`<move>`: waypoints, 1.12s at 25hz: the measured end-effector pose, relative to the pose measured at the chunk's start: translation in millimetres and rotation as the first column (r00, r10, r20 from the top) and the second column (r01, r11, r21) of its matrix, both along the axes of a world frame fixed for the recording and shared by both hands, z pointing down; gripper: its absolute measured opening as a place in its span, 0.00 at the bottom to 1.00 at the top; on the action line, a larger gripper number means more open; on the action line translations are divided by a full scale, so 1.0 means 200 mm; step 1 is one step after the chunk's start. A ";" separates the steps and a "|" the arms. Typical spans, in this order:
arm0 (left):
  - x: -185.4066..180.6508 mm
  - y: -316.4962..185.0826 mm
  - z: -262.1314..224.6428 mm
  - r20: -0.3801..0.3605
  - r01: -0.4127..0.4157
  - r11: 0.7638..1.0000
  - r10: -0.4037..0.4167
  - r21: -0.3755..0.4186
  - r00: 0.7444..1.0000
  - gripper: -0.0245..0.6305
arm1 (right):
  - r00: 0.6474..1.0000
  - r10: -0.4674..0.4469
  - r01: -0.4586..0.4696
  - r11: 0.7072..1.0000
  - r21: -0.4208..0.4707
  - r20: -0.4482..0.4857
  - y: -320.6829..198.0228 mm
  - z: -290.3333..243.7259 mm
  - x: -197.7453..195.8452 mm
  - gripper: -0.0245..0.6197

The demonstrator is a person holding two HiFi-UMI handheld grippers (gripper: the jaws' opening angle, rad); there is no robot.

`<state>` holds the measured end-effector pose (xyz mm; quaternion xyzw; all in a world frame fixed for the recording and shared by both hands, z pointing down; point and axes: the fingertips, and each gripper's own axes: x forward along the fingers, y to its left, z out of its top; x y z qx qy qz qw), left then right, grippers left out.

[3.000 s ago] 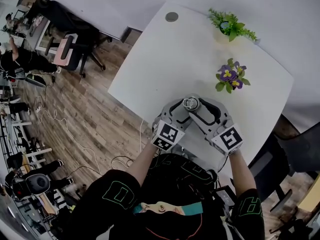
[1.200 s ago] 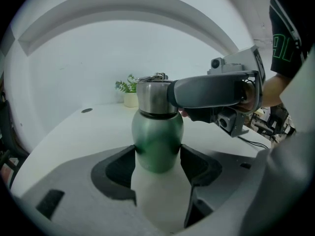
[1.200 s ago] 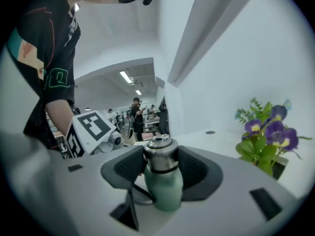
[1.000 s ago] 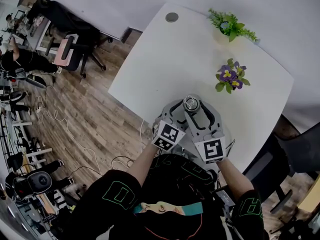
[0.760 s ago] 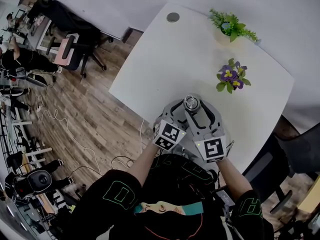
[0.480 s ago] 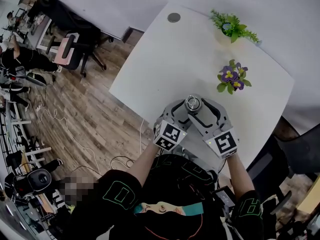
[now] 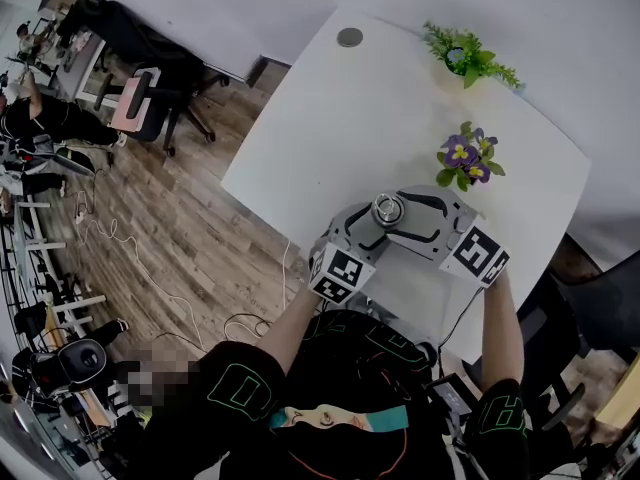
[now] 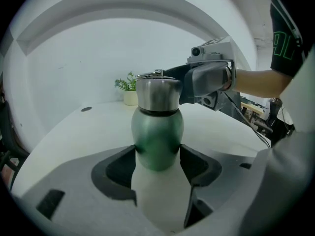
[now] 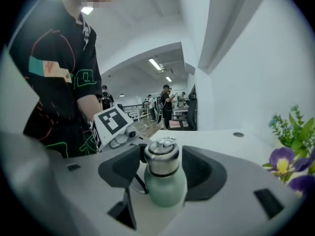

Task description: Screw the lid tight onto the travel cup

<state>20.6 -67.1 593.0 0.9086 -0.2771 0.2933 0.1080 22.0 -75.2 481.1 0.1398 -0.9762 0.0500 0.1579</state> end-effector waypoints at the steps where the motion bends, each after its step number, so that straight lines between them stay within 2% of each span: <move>1: 0.00 0.00 0.00 0.001 0.000 1.000 0.000 -0.001 1.000 0.48 | 1.000 -0.008 0.008 1.000 -0.015 0.019 -0.01 -0.01 0.00 0.45; 5: -0.01 0.00 0.00 0.000 0.000 1.000 0.000 -0.001 1.000 0.48 | 0.997 -0.043 0.047 0.997 -0.066 0.065 -0.01 -0.03 -0.03 0.41; 9: 0.00 0.01 -0.01 -0.002 -0.002 1.000 0.002 -0.003 1.000 0.48 | 0.996 -0.027 0.032 0.998 -0.055 0.088 -0.01 -0.02 -0.02 0.40; 13: -0.01 0.00 0.00 -0.003 0.000 1.000 0.000 -0.002 1.000 0.48 | 0.993 0.060 -0.055 0.997 -0.058 0.102 -0.01 -0.03 -0.02 0.40; 17: -0.01 0.00 0.00 -0.004 -0.001 1.000 0.001 -0.002 1.000 0.48 | 0.972 0.196 -0.191 0.980 -0.053 0.129 -0.02 -0.02 -0.02 0.40; 20: -0.01 0.00 0.01 -0.002 0.000 1.000 0.000 -0.005 1.000 0.48 | 0.935 0.326 -0.324 0.945 -0.035 0.139 -0.03 -0.01 0.00 0.40; 23: -0.01 0.00 0.01 -0.001 0.004 1.000 -0.005 -0.004 1.000 0.48 | 0.874 0.462 -0.463 0.886 -0.030 0.150 -0.03 -0.01 0.00 0.40; 25: -0.01 0.00 0.01 0.000 0.006 1.000 -0.006 -0.002 1.000 0.48 | 0.835 0.526 -0.529 0.848 -0.026 0.161 -0.03 -0.01 0.00 0.40; 28: -0.01 0.00 0.01 0.003 0.007 1.000 -0.007 -0.004 1.000 0.48 | 0.794 0.585 -0.590 0.807 -0.020 0.164 -0.03 0.00 0.01 0.40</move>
